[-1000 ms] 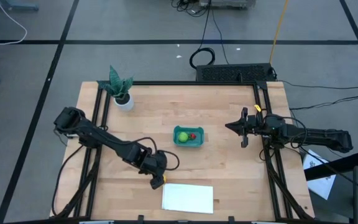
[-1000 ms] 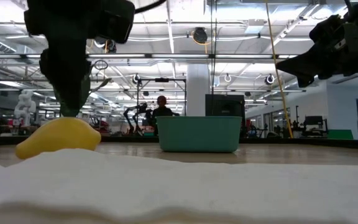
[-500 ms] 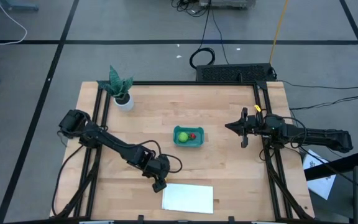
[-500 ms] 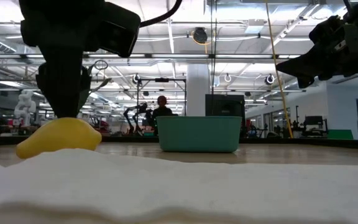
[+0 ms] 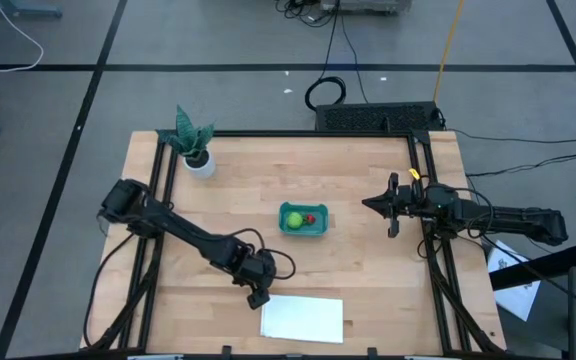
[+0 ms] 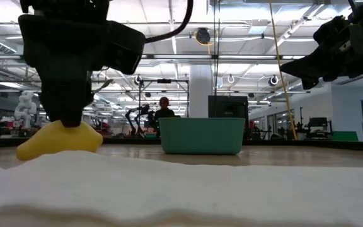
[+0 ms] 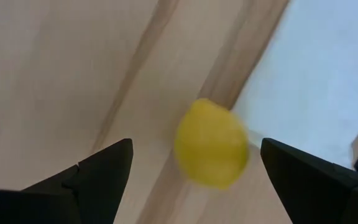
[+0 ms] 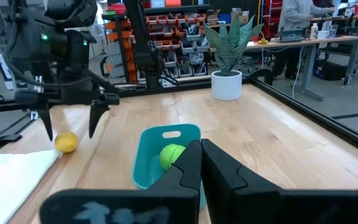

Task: Pick and placing Produce into tupperware
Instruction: Put the yellow lemon into the green bin

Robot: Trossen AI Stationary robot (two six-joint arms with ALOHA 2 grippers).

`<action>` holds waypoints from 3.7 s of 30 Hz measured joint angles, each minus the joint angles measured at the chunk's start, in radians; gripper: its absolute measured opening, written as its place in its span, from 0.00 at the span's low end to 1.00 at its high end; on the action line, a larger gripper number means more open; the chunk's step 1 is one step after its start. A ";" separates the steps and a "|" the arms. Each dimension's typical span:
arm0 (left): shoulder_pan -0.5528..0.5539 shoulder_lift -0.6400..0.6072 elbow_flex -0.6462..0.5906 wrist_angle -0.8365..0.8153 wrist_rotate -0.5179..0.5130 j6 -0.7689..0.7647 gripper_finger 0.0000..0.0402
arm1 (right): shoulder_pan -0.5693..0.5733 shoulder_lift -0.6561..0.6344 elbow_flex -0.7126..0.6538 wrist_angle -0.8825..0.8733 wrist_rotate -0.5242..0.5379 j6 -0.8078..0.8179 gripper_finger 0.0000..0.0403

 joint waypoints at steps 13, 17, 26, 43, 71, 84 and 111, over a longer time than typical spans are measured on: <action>0.000 0.060 0.002 0.035 0.037 0.013 0.90 | 0.000 0.003 0.000 0.002 0.000 0.008 0.00; 0.002 0.060 0.002 0.036 0.028 0.025 0.90 | 0.000 0.005 0.000 0.001 0.000 0.008 0.00; 0.002 0.061 0.001 0.034 0.028 0.049 0.85 | 0.000 0.007 0.000 0.000 0.000 0.007 0.00; 0.022 0.062 0.000 0.034 0.070 0.071 0.46 | 0.000 0.007 0.000 0.000 0.000 0.007 0.00; 0.104 -0.150 0.000 -0.023 0.043 0.302 0.50 | 0.000 0.006 0.000 0.000 0.000 0.014 0.00; 0.198 -0.399 0.000 -0.153 -0.069 0.461 0.53 | 0.000 0.013 0.000 -0.001 0.000 0.008 0.00; 0.414 -0.655 0.000 -0.149 -0.093 0.954 0.53 | 0.000 0.021 0.000 -0.011 0.002 0.005 0.00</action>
